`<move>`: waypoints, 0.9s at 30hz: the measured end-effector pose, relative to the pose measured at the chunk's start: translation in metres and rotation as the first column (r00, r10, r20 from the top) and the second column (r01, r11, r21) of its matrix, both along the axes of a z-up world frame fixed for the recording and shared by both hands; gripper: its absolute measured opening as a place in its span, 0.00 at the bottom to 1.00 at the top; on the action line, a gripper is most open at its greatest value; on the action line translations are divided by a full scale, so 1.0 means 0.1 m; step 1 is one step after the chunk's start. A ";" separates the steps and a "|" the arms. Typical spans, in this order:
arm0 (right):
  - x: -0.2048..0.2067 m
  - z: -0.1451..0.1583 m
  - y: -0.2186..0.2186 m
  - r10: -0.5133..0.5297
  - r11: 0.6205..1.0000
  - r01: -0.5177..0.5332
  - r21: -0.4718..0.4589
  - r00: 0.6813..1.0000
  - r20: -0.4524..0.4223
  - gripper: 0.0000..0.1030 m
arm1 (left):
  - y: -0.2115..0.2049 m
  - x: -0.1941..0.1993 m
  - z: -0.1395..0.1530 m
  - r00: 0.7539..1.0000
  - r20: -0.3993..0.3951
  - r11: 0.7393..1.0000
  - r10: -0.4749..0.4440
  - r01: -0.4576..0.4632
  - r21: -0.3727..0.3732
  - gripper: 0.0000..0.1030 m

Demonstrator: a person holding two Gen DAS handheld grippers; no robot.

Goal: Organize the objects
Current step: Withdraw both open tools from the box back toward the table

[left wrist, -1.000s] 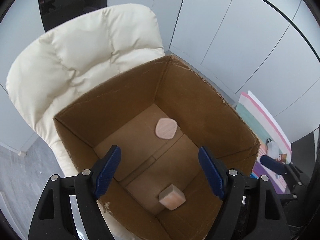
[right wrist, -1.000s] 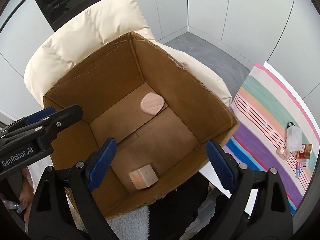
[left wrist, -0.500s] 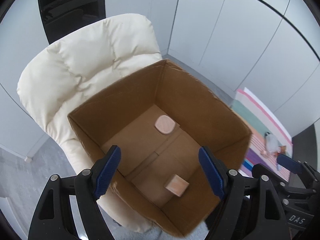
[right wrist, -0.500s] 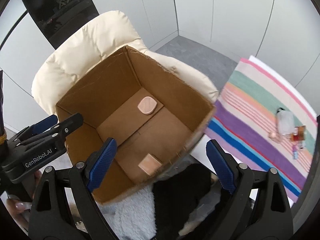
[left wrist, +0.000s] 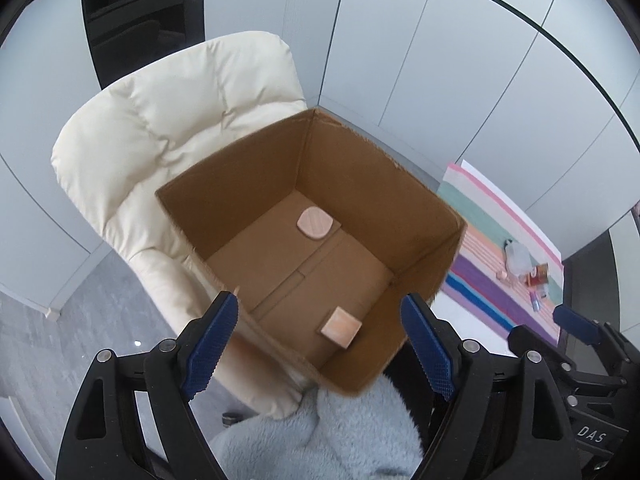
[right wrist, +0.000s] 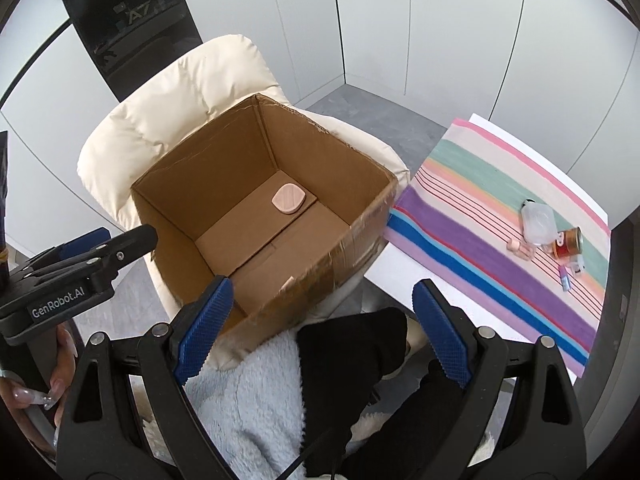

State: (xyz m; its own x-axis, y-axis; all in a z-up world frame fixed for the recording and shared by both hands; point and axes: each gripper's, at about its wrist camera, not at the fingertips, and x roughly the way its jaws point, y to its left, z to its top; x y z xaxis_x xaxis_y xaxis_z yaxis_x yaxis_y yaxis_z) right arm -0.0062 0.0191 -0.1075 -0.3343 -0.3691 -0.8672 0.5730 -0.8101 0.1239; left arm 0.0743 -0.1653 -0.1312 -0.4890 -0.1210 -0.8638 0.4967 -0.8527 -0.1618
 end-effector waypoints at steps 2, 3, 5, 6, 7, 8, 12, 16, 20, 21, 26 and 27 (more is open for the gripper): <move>0.09 0.02 0.05 -0.002 1.000 0.002 0.005 1.000 -0.008 0.90 | 0.06 0.07 0.00 1.000 0.011 1.000 -0.006 0.006 -0.019 0.83; 0.12 0.03 0.07 0.000 1.000 0.000 0.007 1.000 -0.010 0.90 | 0.09 0.11 0.00 1.000 0.017 1.000 -0.010 0.010 -0.025 0.83; 0.21 0.06 0.14 -0.004 1.000 0.004 0.002 1.000 -0.013 0.90 | 0.14 0.19 0.00 0.999 0.031 0.999 -0.018 0.019 -0.027 0.83; 0.24 0.07 0.17 -0.006 1.000 0.006 -0.002 1.000 -0.012 0.90 | 0.16 0.22 0.01 0.999 0.033 0.999 -0.022 0.023 -0.025 0.83; 0.27 0.08 0.20 -0.010 1.000 0.010 -0.006 1.000 -0.011 0.90 | 0.18 0.24 0.01 0.999 0.034 0.999 -0.027 0.028 -0.024 0.83; 0.31 0.10 0.23 -0.013 1.000 0.013 -0.005 1.000 -0.012 0.90 | 0.20 0.27 0.01 0.999 0.038 0.999 -0.030 0.031 -0.025 0.83; 0.41 0.15 0.28 -0.013 1.000 0.012 -0.003 0.999 -0.030 0.90 | 0.24 0.32 0.07 0.999 0.031 0.999 -0.030 0.031 -0.034 0.83; 0.45 0.17 0.32 -0.015 1.000 0.015 -0.008 0.999 -0.032 0.90 | 0.28 0.31 0.12 0.999 0.022 0.999 -0.034 0.035 -0.037 0.83; 0.48 0.19 0.39 -0.027 1.000 0.026 -0.015 0.999 -0.039 0.90 | 0.37 0.26 0.17 0.998 0.013 0.997 -0.057 0.058 -0.048 0.83; 0.48 0.20 0.42 -0.031 0.999 0.030 -0.016 0.999 -0.041 0.90 | 0.39 0.24 0.18 0.998 0.012 0.996 -0.065 0.065 -0.054 0.83; 0.48 0.22 0.56 -0.068 0.997 0.067 -0.025 0.997 -0.046 0.90 | 0.50 0.18 0.23 0.996 0.010 0.993 -0.092 0.093 -0.070 0.83; 0.47 0.23 0.59 -0.075 0.997 0.074 -0.027 0.996 -0.045 0.90 | 0.52 0.16 0.23 0.995 0.010 0.993 -0.099 0.099 -0.071 0.83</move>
State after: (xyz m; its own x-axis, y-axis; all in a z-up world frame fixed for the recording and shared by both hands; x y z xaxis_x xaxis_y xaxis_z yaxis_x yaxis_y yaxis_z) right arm 0.0404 0.0781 -0.0845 -0.4010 -0.3636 -0.8408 0.5164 -0.8478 0.1203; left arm 0.0908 -0.1134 -0.1078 -0.4965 -0.1335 -0.8577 0.4100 -0.9070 -0.0961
